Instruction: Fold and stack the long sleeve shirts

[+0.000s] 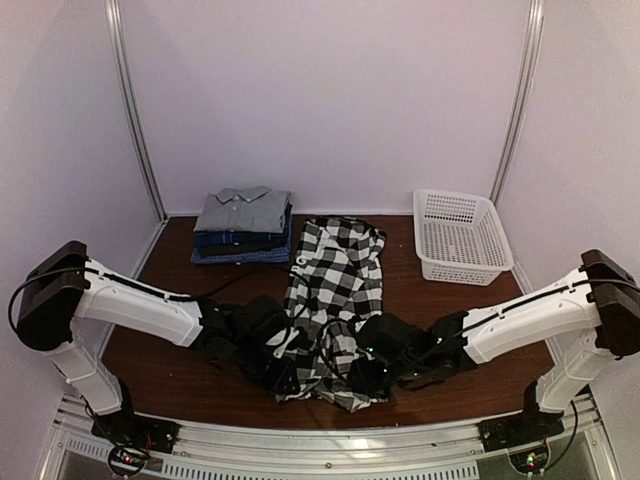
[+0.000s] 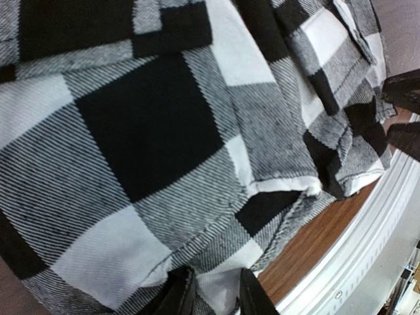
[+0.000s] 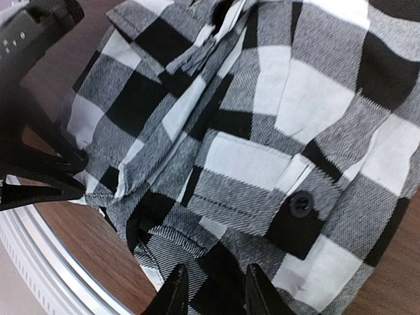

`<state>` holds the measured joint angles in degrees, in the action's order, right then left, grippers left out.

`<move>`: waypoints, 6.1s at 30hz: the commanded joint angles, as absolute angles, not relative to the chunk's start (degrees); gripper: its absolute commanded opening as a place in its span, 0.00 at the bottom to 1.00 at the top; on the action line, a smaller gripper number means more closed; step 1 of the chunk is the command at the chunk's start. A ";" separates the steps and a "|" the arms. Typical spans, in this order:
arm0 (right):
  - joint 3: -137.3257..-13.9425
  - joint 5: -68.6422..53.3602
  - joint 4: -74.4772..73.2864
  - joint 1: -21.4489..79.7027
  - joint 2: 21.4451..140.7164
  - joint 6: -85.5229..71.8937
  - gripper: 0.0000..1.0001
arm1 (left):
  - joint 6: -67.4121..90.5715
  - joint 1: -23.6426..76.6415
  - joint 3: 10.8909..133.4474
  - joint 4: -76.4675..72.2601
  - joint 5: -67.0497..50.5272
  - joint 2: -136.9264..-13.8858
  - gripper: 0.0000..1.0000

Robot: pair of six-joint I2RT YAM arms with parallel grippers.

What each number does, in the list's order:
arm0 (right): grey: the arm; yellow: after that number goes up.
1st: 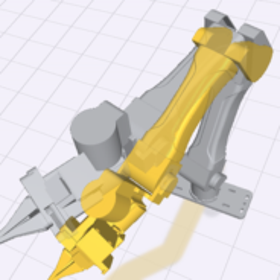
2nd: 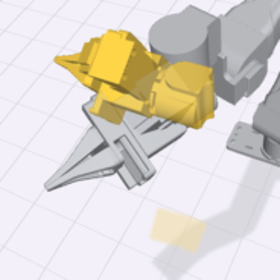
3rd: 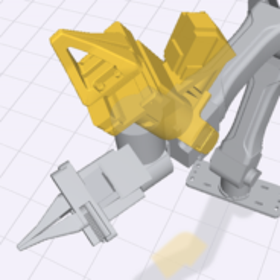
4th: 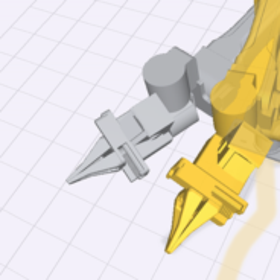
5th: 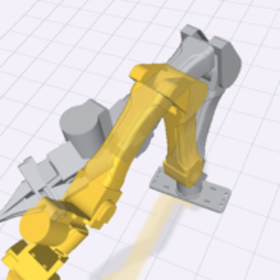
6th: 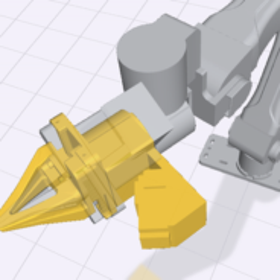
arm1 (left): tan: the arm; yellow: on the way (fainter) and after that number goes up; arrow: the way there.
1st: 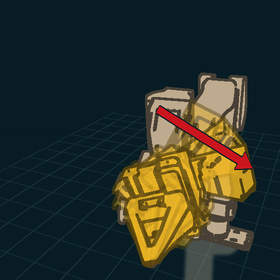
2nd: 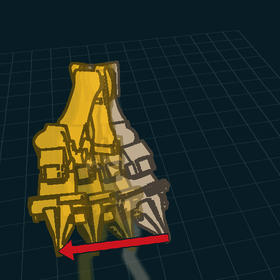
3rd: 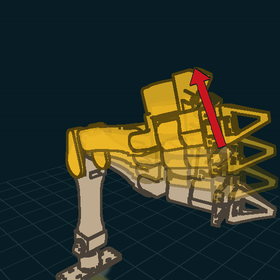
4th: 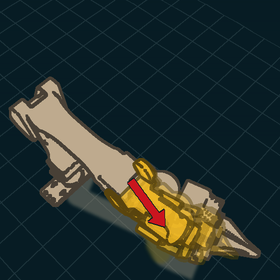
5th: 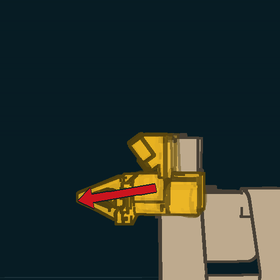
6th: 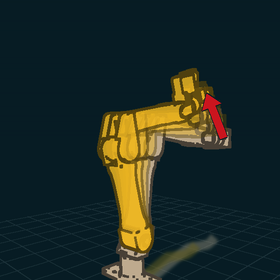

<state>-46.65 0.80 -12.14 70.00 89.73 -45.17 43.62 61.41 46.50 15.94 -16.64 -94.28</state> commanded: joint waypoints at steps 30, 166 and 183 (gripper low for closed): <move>-39.52 7.12 -14.61 67.28 72.37 -48.38 0.43 | 41.50 45.97 59.26 16.90 -13.12 -98.87 0.40; -12.77 -13.61 22.48 59.06 73.68 -62.20 0.56 | 63.21 53.52 26.22 -13.95 -22.92 -86.40 0.51; -14.44 -18.06 33.78 59.85 82.89 -65.26 0.34 | 64.21 53.35 26.67 -17.41 -27.67 -90.84 0.16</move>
<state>-14.02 -16.67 32.29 59.31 81.58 -64.03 64.84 53.56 27.38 -17.06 -25.98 -90.74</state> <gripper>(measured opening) 0.369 0.188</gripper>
